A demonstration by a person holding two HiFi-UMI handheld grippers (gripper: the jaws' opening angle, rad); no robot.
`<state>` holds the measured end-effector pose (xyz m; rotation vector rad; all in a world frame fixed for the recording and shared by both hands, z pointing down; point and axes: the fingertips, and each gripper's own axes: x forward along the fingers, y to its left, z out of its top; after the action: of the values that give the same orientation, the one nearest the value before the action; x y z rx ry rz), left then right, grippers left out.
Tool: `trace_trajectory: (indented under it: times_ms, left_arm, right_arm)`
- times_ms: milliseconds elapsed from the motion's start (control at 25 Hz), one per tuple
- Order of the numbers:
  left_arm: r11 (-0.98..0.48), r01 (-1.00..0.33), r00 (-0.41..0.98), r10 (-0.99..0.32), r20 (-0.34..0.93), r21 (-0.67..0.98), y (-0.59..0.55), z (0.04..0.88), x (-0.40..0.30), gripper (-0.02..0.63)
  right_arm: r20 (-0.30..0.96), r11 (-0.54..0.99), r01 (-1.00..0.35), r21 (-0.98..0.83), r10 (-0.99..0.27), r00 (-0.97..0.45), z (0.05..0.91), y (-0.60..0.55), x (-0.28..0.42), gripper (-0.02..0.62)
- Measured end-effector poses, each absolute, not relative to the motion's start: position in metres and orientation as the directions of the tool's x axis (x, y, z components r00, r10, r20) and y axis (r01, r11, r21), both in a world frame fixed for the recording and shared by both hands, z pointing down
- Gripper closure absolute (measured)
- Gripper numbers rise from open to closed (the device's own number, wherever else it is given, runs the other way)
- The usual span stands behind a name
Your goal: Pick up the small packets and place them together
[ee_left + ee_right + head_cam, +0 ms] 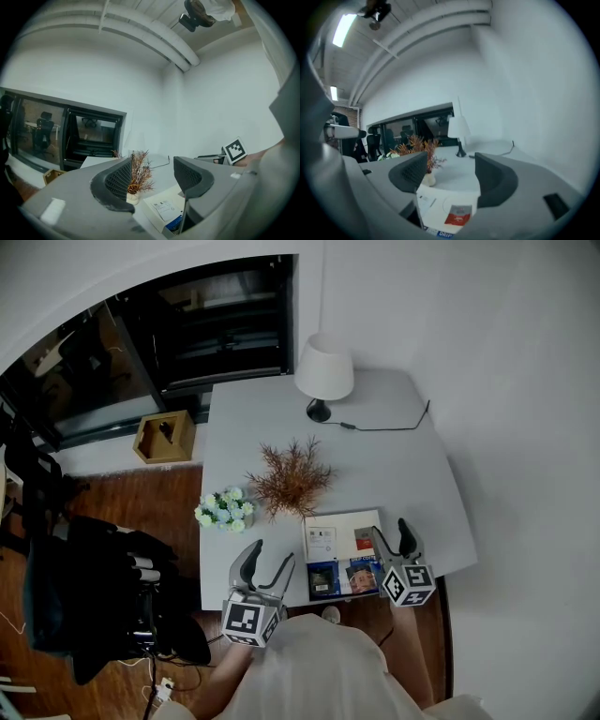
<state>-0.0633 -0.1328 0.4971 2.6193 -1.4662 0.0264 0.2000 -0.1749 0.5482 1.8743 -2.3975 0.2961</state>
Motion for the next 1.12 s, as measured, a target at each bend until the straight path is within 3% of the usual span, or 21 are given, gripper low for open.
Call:
trace_trajectory:
  times_ms: [120, 240, 440, 520, 720, 1120]
  left_arm:
    - [-0.527, -0.842, 0.536, -0.842, 0.068, 0.114, -0.134, 0.493, -0.06, 0.339]
    - [-0.534, -0.841, 0.539, -0.841, 0.054, 0.085, -0.133, 0.488, -0.055, 0.339]
    - [-0.539, -0.839, 0.543, -0.838, 0.052, 0.075, -0.13, 0.489, -0.049, 0.339]
    - [-0.538, -0.839, 0.543, -0.838, 0.056, 0.082, -0.13, 0.491, -0.049, 0.339]
    - [-0.539, -0.838, 0.544, -0.836, 0.066, 0.082, -0.125, 0.493, -0.049, 0.339]
    - [-0.548, -0.833, 0.553, -0.83, 0.067, 0.078, -0.123, 0.49, -0.047, 0.339]
  right_arm:
    - [0.044, 0.297, -0.954, -0.039, -0.953, -0.298, 0.505, -0.156, 0.176, 0.267]
    - [-0.012, 0.332, -0.94, -0.079, -0.943, -0.333, 0.488, -0.137, 0.155, 0.267]
    - [-0.006, 0.41, -0.903, -0.128, -0.911, -0.412, 0.488, -0.123, 0.134, 0.284]
    - [-0.028, 0.398, -0.908, -0.127, -0.917, -0.398, 0.482, -0.122, 0.138, 0.383]
    - [0.012, 0.379, -0.925, 0.004, -0.925, -0.379, 0.482, -0.118, 0.14, 0.388]
    - [0.04, 0.393, -0.917, 0.065, -0.919, -0.391, 0.485, -0.117, 0.132, 0.388]
